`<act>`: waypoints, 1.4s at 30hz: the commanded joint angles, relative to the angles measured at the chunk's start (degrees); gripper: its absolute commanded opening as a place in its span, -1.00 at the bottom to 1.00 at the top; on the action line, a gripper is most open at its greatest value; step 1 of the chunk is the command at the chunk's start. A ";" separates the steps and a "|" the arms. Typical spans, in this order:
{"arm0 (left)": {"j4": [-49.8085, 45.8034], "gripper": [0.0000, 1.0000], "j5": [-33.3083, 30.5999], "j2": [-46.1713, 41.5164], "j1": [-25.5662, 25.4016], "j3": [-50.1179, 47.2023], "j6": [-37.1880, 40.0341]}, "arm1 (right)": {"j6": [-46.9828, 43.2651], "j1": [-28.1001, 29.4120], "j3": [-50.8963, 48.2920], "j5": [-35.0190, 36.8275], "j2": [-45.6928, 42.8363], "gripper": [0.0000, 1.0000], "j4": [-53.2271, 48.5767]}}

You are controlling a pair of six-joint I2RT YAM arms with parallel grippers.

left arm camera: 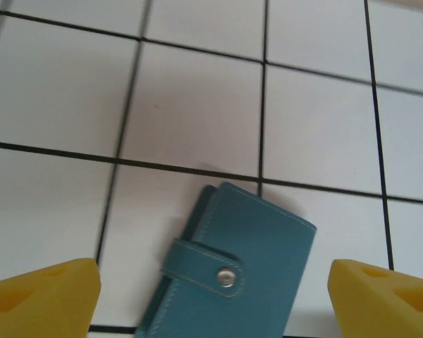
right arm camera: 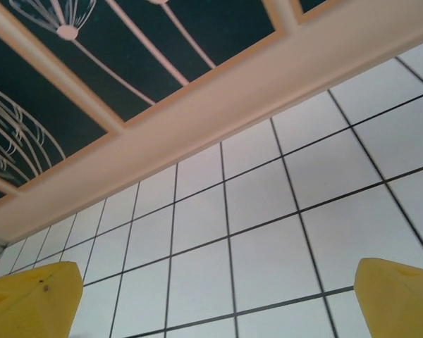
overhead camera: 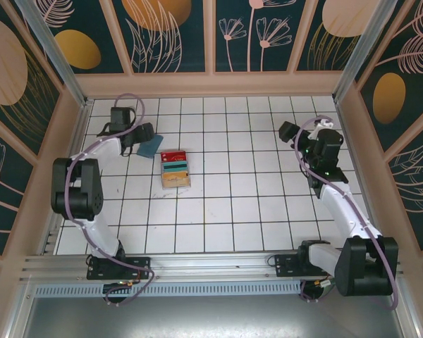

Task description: Take the credit cards out of the card holder

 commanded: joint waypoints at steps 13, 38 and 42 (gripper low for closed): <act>-8.90 0.46 -8.35 8.68 -3.11 4.80 4.42 | -2.04 3.39 3.15 -0.01 -1.91 0.98 -6.43; -13.34 0.35 -9.56 -13.44 -3.11 -22.51 -14.16 | -1.49 9.76 7.87 -2.51 3.04 0.98 -4.41; -14.47 0.32 -7.22 -20.87 -3.11 -30.42 -21.30 | -1.77 11.79 8.70 -3.43 4.23 0.98 -4.00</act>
